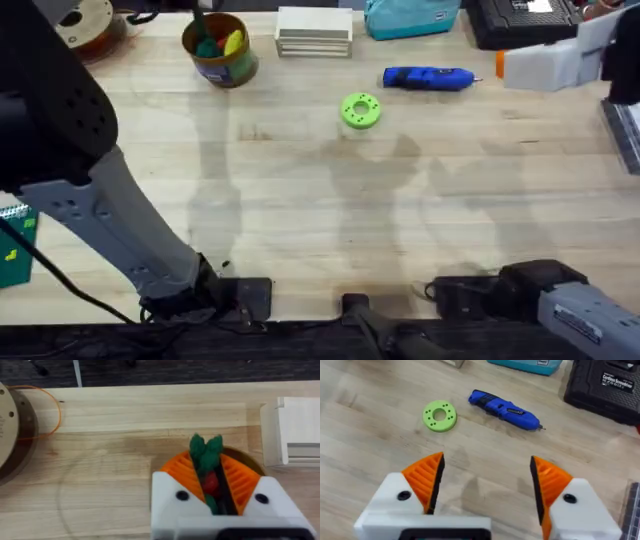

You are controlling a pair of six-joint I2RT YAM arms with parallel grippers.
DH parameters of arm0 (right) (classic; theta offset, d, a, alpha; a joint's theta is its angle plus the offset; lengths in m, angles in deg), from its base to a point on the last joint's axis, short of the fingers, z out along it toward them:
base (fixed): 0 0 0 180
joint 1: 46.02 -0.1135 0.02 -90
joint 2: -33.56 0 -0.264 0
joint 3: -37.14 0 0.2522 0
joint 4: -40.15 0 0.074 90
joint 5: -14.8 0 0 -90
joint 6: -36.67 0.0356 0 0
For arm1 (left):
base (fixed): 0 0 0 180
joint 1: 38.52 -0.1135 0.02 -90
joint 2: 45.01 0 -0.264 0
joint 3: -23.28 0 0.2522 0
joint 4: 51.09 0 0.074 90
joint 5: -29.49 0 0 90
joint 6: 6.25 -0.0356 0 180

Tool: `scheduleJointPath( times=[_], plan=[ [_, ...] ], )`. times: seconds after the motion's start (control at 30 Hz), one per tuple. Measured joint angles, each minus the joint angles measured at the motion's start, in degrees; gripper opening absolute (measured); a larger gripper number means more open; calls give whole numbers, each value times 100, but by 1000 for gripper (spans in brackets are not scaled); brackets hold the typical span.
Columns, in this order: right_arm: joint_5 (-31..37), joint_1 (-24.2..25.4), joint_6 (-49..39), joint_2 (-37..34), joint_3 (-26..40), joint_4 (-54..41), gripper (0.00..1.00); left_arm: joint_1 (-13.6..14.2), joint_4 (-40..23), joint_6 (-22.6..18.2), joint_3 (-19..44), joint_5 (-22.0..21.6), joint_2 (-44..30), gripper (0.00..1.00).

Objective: Pick up the gripper from the table and insert it into the empty holder that is missing its gripper. Then pick up a screw, insert it into the mounting hole, and use the screwdriver to tighten it. Finally, clean up the table by picking up the vegetable and placing it into the bucket.

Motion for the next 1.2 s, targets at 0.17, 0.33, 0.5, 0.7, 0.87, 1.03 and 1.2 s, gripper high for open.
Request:
scheduleJointPath(
  times=[0.17,0.33,0.5,0.7,0.87,1.03,1.2],
  plan=[
    [0,0,0,0,0,-1,934,0,-2,-5,0,1,2,291],
    [0,0,0,0,0,0,934,0,0,-7,0,2,2,435],
    [0,0,0,0,0,0,934,0,-245,-3,0,2,45,660],
    [0,0,0,0,0,0,934,0,-1107,-1,0,2,558,993],
    [0,0,0,0,0,0,934,0,-1956,-4,0,4,1425,999],
    [0,0,-2,0,0,0,934,0,-2891,-5,0,5,2407,998],
    [0,0,0,0,0,-1,937,0,-3898,-5,0,16,3247,998]
  ],
)
